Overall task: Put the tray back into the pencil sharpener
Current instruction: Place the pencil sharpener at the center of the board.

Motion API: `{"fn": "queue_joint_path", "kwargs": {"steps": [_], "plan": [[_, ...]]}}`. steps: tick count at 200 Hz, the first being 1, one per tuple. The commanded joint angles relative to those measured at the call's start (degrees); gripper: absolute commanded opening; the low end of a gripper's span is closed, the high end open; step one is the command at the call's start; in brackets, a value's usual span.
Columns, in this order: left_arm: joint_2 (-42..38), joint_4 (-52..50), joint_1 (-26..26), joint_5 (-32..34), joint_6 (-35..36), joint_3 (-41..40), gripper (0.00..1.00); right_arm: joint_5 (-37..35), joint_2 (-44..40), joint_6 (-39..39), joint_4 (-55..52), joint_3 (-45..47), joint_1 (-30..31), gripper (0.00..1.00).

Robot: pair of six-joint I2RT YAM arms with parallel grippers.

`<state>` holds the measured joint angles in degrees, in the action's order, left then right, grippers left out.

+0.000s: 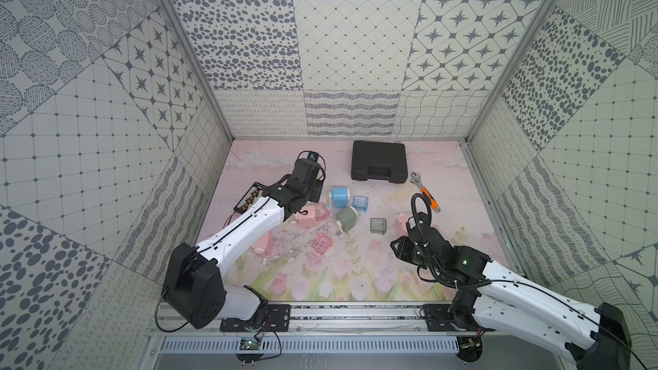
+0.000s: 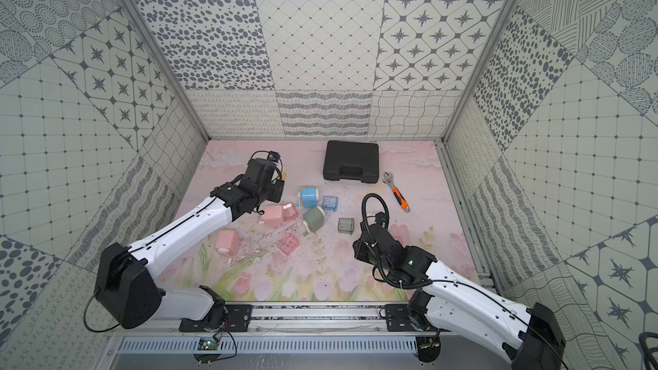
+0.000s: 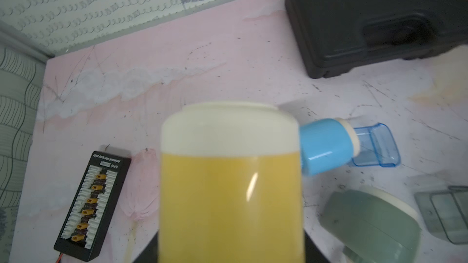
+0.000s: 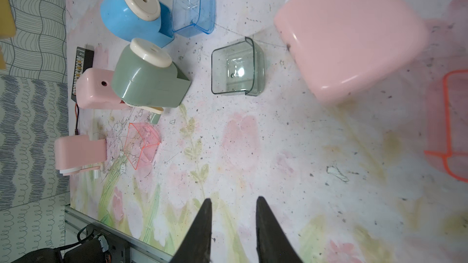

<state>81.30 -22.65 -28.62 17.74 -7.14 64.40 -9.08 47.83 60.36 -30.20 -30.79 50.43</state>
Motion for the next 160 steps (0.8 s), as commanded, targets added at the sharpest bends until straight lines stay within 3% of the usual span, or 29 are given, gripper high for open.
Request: {"fn": "queue_joint_path", "kwargs": {"steps": [1, 58, 160], "plan": [[7.11, -1.94, 10.15, -4.29, -5.30, 4.41, 0.00, 0.33, 1.89, -1.99, 3.42, -2.11, -0.31, 0.32], [18.22, 0.11, 19.55, -12.96, -8.15, 6.97, 0.00, 0.29, 1.30, -1.82, 3.98, -1.29, -0.37, 0.32], [28.08, -1.99, 19.22, -11.74, -6.68, 9.47, 0.00, 0.91, 3.03, -1.47, 6.55, -0.48, -0.53, 0.32]]}}
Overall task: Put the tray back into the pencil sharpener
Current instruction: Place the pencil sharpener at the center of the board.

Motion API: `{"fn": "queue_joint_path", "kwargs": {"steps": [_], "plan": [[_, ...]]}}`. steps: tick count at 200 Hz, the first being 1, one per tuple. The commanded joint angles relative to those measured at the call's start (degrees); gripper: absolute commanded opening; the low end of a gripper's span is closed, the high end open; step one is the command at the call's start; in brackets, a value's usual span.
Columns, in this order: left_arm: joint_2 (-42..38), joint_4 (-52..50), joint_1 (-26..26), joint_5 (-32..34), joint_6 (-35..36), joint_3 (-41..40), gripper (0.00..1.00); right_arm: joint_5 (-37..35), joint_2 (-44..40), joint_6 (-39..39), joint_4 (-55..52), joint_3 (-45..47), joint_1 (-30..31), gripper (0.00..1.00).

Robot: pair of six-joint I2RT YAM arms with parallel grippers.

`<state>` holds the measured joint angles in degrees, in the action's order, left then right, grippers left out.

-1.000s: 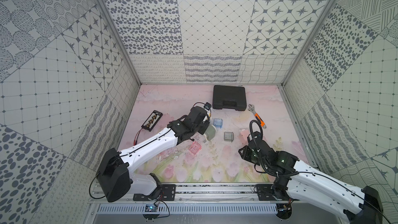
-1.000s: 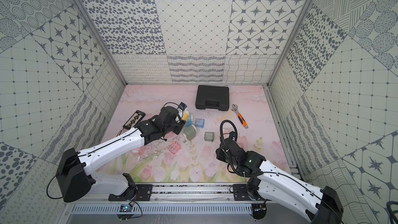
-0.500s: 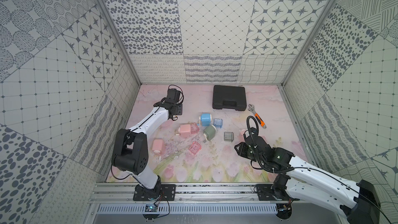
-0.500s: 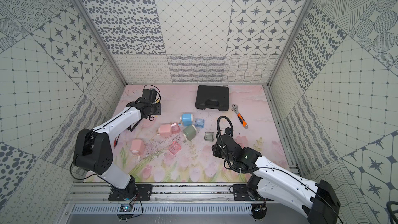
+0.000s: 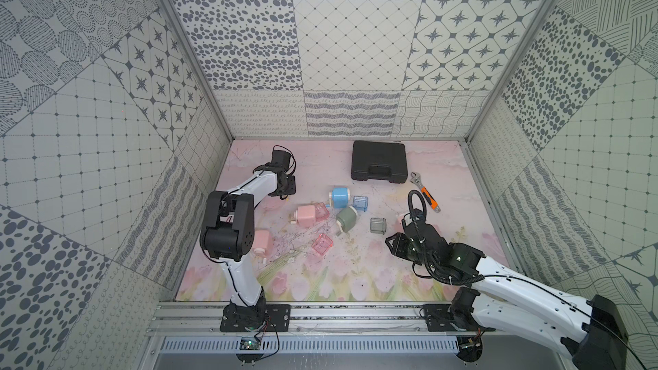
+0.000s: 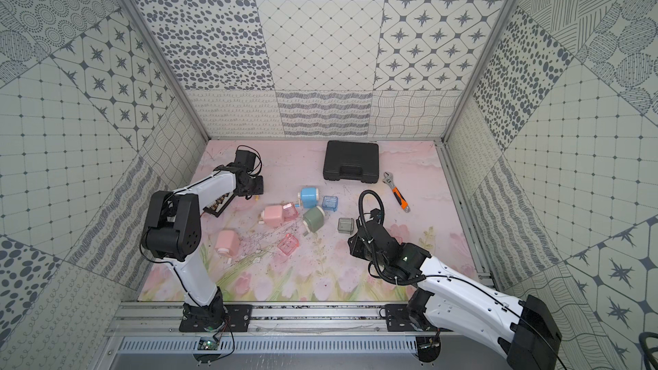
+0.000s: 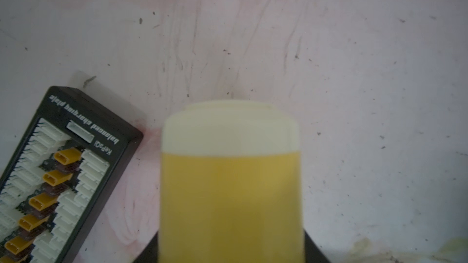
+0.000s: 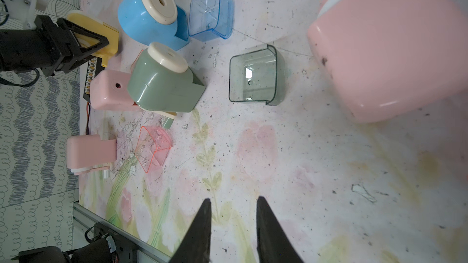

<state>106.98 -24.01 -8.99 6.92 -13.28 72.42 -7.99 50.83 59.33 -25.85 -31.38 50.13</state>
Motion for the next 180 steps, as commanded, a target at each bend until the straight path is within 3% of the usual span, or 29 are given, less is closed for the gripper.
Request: {"fn": "queue_joint_path", "kwargs": {"steps": [1, 18, 53, 82, 111, 150, 180], "plan": [[2.47, -0.62, -0.41, -0.71, -0.44, 1.47, 0.00, -0.19, 0.05, -0.44, 2.20, 0.14, -0.26, 0.32], [3.89, -2.71, -0.94, 0.38, -0.23, 3.01, 0.04, -0.06, 0.15, -0.41, 2.28, 0.17, -0.28, 0.32], [4.38, -4.33, -1.37, 1.43, -0.43, 3.59, 0.32, -0.01, -0.15, -0.20, 2.06, 1.46, -0.38, 0.33], [4.06, -4.52, -1.49, 1.81, -0.43, 3.38, 0.48, -0.19, -0.60, -0.27, 1.56, 1.39, -0.44, 0.33], [2.74, -4.14, -2.06, 3.23, -0.08, 2.94, 0.73, -0.19, -1.04, -0.49, 1.16, 1.32, -0.46, 0.33], [0.10, -4.20, -2.00, 3.90, 0.27, 2.94, 0.89, -0.09, -1.32, -0.98, -0.54, 0.84, -0.46, 0.33], [-8.79, 2.36, -2.77, 5.36, 2.57, -0.96, 0.95, -0.20, -1.02, -1.82, -1.78, -1.42, -0.40, 0.33]]}}
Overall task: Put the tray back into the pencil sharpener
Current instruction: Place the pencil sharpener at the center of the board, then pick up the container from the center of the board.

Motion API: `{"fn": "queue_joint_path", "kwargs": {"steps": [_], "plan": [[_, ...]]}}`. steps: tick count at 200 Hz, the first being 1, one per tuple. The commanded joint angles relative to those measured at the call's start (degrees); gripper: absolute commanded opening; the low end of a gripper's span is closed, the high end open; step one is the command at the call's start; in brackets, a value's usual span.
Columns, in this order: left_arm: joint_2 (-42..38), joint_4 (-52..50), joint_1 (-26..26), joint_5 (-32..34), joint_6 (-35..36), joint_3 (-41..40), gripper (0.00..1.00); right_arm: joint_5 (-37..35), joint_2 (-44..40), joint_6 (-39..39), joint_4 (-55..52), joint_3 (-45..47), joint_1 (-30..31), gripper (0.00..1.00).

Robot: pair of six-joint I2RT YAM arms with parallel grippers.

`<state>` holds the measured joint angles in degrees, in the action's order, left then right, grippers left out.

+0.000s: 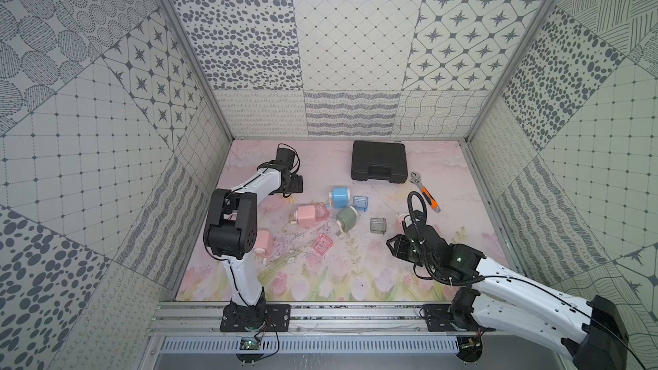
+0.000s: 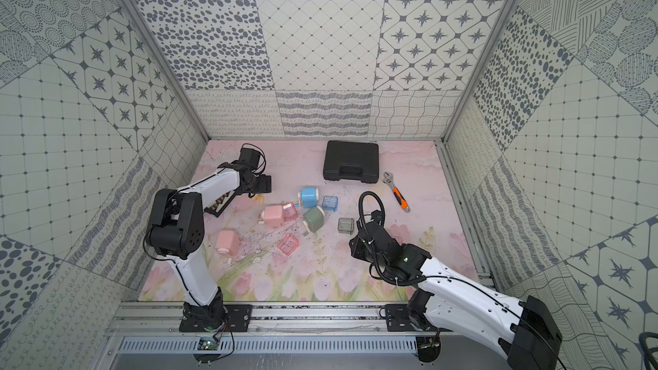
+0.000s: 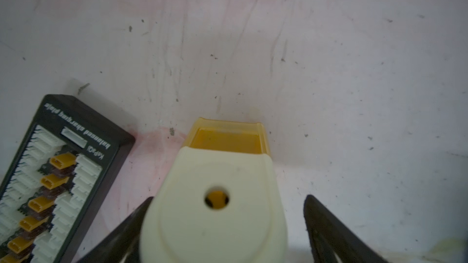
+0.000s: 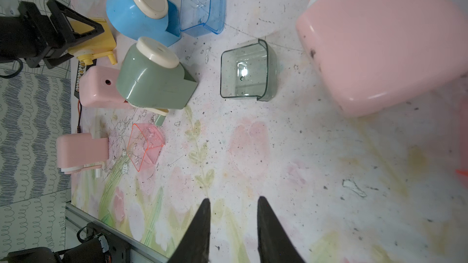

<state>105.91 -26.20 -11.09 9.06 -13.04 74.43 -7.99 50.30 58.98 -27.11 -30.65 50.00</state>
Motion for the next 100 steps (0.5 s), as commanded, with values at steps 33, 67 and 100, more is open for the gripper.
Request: {"fn": "queue_joint_path", "kwargs": {"steps": [33, 67, 100], "plan": [[-10.03, 0.90, -0.75, 4.52, 2.23, -2.96, 0.98, 0.46, 1.51, -2.46, -0.90, -4.04, -0.34, 0.34], [-12.96, 0.71, -1.20, 2.62, -0.30, -6.19, 0.98, 0.50, 3.00, -3.08, 0.51, -4.23, -0.26, 0.35], [-17.38, -1.92, -2.67, 0.35, 2.33, -8.23, 0.91, 0.12, 3.65, -2.87, 1.27, -4.02, -0.32, 0.36]]}}
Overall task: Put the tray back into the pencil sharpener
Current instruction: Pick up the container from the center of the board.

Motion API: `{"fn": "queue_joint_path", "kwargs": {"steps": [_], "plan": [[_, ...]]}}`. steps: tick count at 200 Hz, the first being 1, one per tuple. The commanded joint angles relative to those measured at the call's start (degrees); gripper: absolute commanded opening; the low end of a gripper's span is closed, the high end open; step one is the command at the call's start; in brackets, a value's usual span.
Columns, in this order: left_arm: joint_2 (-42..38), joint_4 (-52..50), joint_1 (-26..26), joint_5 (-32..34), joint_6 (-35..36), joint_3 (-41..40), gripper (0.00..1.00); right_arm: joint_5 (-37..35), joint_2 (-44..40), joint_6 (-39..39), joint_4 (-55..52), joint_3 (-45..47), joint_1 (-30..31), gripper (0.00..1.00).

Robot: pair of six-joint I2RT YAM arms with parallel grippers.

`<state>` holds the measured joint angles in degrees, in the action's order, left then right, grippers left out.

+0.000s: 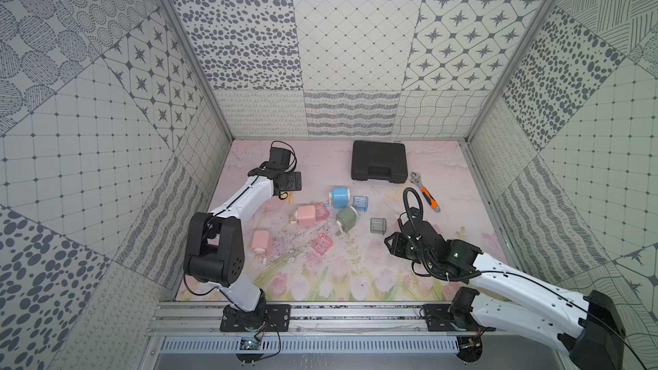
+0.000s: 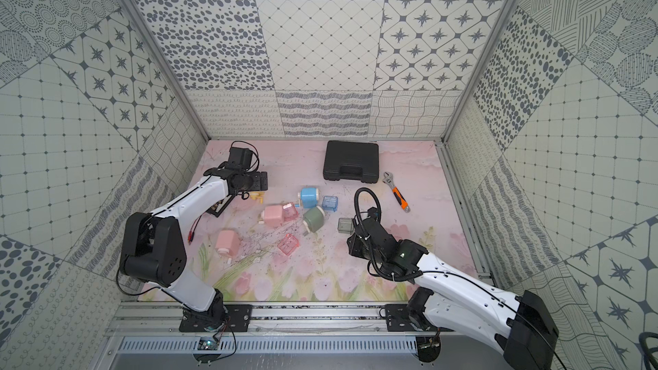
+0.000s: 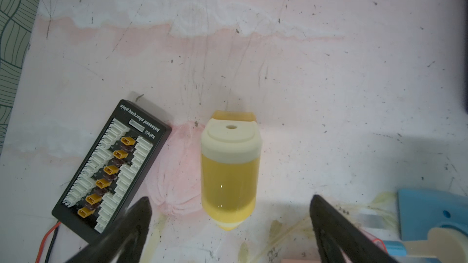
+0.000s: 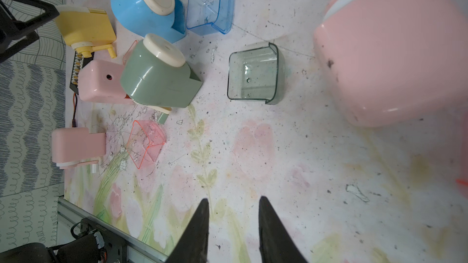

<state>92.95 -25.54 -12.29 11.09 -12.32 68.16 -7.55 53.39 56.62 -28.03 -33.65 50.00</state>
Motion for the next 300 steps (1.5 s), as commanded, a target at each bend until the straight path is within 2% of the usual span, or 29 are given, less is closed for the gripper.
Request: {"fn": "queue_joint_path", "kwargs": {"steps": [1, 23, 49, 65, 86, 117, 144, 159, 193, 216, 234, 262, 282, 300], "plan": [[-4.70, -2.36, -1.62, -1.73, 1.82, -2.06, 0.91, -0.30, 0.53, -0.48, 2.19, -1.00, -0.33, 0.36], [-11.64, 2.32, -4.60, -6.23, 9.10, -5.67, 0.90, -0.09, 0.67, -0.03, 2.45, -0.72, -0.32, 0.37], [-19.20, 9.09, -6.30, -21.40, 16.51, -10.63, 0.87, -0.18, 1.11, 0.37, 2.37, -1.02, -0.27, 0.38], [-21.31, 10.10, -8.51, -26.22, 20.95, -12.15, 0.85, -0.47, 1.39, 0.79, 1.95, -1.24, -0.31, 0.38], [-21.71, 7.54, -12.88, -27.40, 26.69, -12.61, 0.86, -0.97, 1.37, 2.18, 1.67, -0.56, -0.29, 0.40], [-21.38, 3.11, -19.54, -25.32, 32.11, -12.66, 0.87, -0.54, 2.32, 3.41, 2.15, 0.06, 0.55, 0.40], [-21.84, 3.74, -20.90, -26.41, 33.69, -14.01, 0.88, -1.63, 7.01, 0.70, -0.56, -3.31, 3.16, 0.40], [-22.58, 4.06, -20.97, -21.47, 31.00, -13.87, 0.88, -1.57, 9.99, -2.71, -1.28, -5.82, 4.66, 0.40], [-30.54, 9.69, -20.07, -2.25, 22.58, -18.16, 0.93, -2.60, 18.19, -12.59, 2.99, -12.08, 11.00, 0.42], [-37.93, 11.49, -16.38, 7.86, 12.97, -21.04, 0.93, 1.03, 26.73, -19.95, 5.10, -18.96, 12.98, 0.43], [-43.93, 8.65, -13.95, 15.12, 4.38, -22.01, 0.93, 4.25, 33.01, -24.71, 4.33, -25.24, 13.77, 0.43], [-53.29, 4.21, -12.30, 21.88, -2.31, -23.19, 0.93, 5.96, 40.83, -29.93, 1.52, -33.89, 13.69, 0.43], [-58.67, 1.82, -9.70, 21.67, -6.95, -23.09, 0.93, 6.39, 47.41, -31.19, -2.15, -40.73, 12.49, 0.42], [-60.48, 0.11, -8.45, 22.38, -7.87, -21.88, 0.93, 6.31, 52.25, -31.57, -6.17, -46.34, 11.59, 0.42]]}}
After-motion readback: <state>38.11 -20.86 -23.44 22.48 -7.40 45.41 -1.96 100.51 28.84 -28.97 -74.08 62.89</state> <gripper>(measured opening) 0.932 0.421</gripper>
